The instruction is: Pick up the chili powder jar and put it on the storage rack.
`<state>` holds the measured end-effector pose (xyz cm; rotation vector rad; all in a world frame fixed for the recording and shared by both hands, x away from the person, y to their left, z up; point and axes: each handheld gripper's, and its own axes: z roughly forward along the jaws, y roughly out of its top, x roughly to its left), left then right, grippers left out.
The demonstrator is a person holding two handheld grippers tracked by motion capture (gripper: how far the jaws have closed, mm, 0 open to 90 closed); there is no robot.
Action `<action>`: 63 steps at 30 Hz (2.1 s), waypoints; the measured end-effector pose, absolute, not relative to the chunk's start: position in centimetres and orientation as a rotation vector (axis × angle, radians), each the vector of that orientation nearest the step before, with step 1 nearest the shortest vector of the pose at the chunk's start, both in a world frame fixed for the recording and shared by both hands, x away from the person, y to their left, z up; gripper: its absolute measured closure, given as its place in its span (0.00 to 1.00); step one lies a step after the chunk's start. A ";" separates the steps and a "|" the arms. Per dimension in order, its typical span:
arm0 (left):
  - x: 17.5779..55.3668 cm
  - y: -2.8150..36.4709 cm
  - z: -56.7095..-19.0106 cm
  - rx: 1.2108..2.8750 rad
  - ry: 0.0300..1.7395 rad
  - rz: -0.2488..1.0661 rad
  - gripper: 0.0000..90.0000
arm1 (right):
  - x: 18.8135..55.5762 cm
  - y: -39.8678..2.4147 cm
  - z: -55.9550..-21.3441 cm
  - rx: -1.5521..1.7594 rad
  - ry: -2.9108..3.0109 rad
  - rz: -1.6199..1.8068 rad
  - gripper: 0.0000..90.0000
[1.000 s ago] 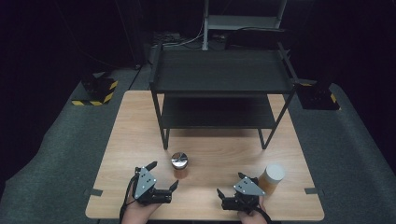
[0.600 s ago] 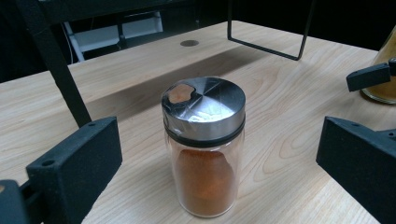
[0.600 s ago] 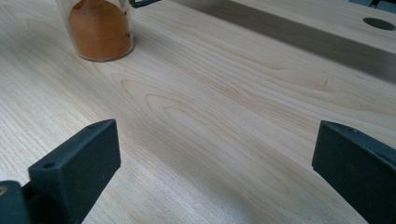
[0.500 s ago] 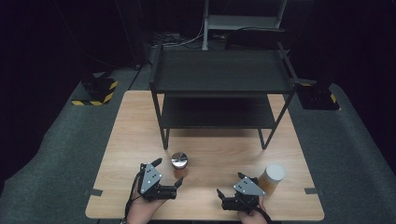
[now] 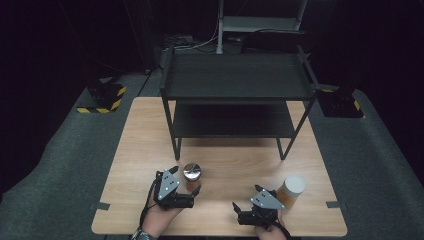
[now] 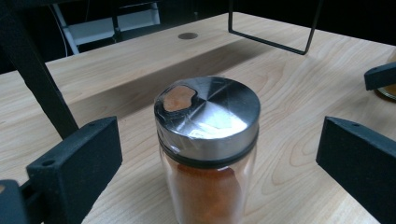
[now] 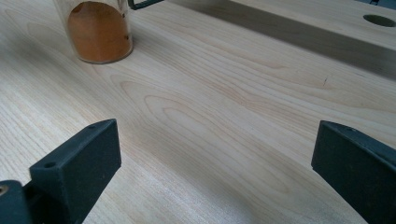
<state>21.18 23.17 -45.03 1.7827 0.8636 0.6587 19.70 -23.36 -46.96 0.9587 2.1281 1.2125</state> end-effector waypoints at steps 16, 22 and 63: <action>23.0 23.3 -46.0 1.750 0.880 0.623 0.06 | 19.7 -23.4 -47.0 0.963 2.126 1.216 0.01; 23.6 23.8 -46.4 1.734 0.857 0.598 0.18 | 19.7 -23.4 -47.0 0.959 2.128 1.216 0.01; 22.2 24.1 -44.2 1.665 0.755 0.612 0.39 | 20.0 -23.5 -46.7 0.979 2.144 1.205 0.01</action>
